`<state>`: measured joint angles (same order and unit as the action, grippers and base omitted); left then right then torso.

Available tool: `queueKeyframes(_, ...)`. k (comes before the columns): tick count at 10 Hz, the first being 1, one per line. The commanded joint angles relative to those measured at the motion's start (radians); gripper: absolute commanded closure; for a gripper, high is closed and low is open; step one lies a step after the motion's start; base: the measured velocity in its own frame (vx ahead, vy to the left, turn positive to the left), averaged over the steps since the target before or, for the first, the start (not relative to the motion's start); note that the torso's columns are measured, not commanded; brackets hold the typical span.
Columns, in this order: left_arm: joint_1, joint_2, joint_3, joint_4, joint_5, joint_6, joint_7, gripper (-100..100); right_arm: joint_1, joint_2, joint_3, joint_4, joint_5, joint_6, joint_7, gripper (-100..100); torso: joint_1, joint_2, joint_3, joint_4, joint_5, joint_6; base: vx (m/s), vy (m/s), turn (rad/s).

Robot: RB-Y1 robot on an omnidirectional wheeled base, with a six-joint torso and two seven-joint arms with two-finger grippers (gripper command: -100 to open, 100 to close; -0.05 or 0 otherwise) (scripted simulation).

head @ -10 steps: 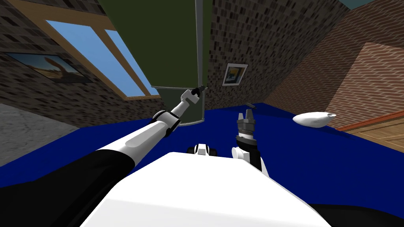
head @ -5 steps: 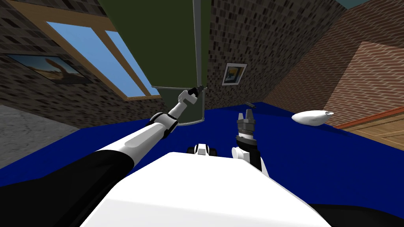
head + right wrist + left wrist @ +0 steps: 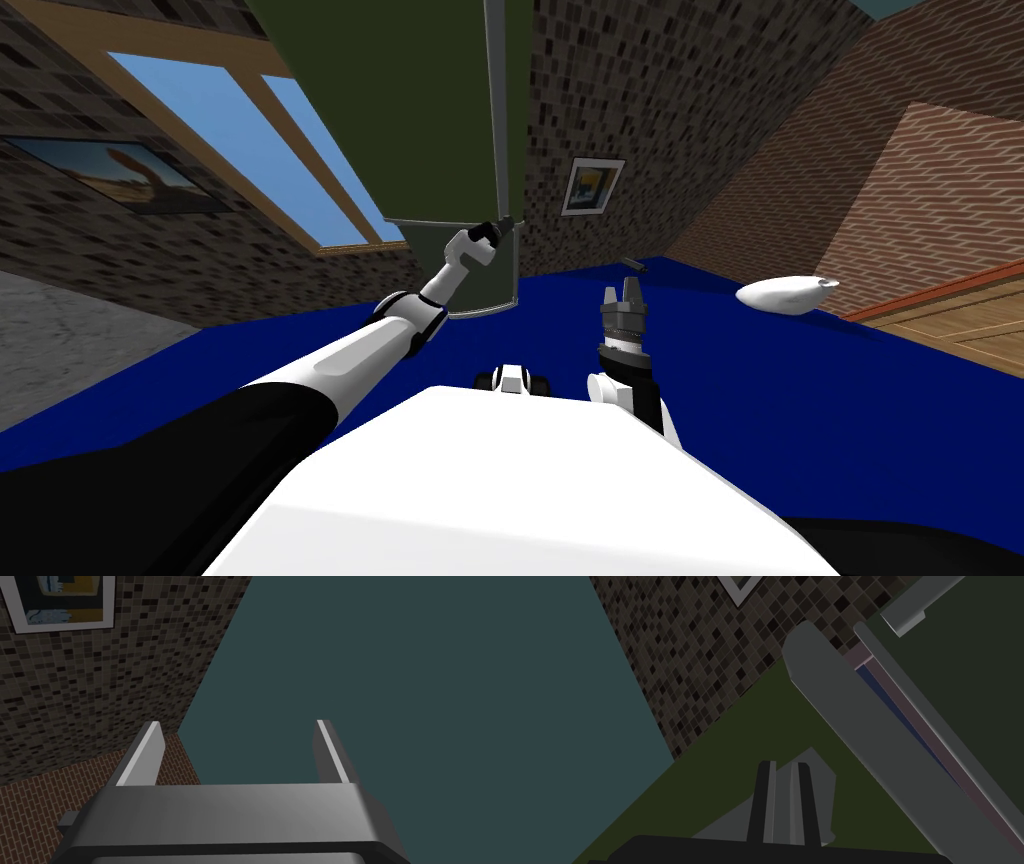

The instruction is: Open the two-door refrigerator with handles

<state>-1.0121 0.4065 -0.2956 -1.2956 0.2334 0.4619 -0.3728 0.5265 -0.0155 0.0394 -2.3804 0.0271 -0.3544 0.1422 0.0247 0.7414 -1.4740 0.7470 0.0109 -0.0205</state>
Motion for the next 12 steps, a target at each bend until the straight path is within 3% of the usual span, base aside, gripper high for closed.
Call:
queueKeyframes(1, 0.057, 0.057, 0.037, -0.067, 0.055, 0.021, -0.049, 100, 0.000, 0.000, 0.000, 0.000, 0.000, 0.000, 0.000, 0, 0.001, 0.001, 0.000, 0.000, 0.000, 0.000, -0.032, 0.048, -0.036)
queueKeyframes(3, 0.057, 0.076, 0.037, -0.109, 0.102, 0.021, -0.059, 100, 0.000, 0.000, 0.000, 0.000, 0.000, 0.000, 0.000, 0, 0.007, 0.002, 0.001, -0.001, 0.003, -0.003, -0.058, 0.034, -0.015)
queueKeyframes(4, 0.057, 0.076, 0.037, -0.109, 0.102, 0.021, -0.059, 100, 0.000, 0.000, 0.000, 0.000, 0.000, 0.000, 0.000, 0, 0.005, 0.001, 0.001, 0.001, 0.002, -0.002, -0.022, 0.011, 0.023)
queueKeyframes(5, 0.103, 0.100, 0.059, -0.150, 0.154, 0.048, -0.110, 100, 0.000, 0.000, 0.000, 0.000, 0.000, 0.000, 0.000, 0, 0.005, 0.001, 0.000, 0.002, 0.002, -0.003, -0.041, 0.029, -0.050)
queueKeyframes(6, 0.120, 0.117, 0.059, -0.181, 0.188, 0.048, -0.117, 100, 0.000, 0.000, 0.000, 0.000, 0.000, 0.000, 0.000, 0, 0.008, 0.001, 0.001, 0.000, 0.003, -0.005, -0.059, 0.045, -0.003)
queueKeyframes(7, 0.120, 0.122, 0.059, -0.223, 0.195, 0.048, -0.117, 100, 0.000, 0.000, 0.000, 0.000, 0.000, 0.000, 0.000, 0, 0.010, 0.000, -0.001, -0.002, 0.004, -0.005, -0.047, 0.039, 0.006)
queueKeyframes(11, 0.120, 0.122, 0.059, -0.223, 0.195, 0.048, -0.117, 100, 0.000, 0.000, 0.000, 0.000, 0.000, 0.000, 0.000, 0, 0.007, 0.001, -0.001, 0.005, 0.002, -0.004, 0.000, 0.002, 0.004)
queueKeyframes(12, 0.180, 0.154, 0.080, -0.284, 0.254, 0.074, -0.166, 100, 0.000, 0.000, 0.000, 0.000, 0.000, 0.000, 0.000, 0, 0.007, 0.001, 0.000, 0.003, 0.003, -0.003, -0.038, 0.045, -0.047)
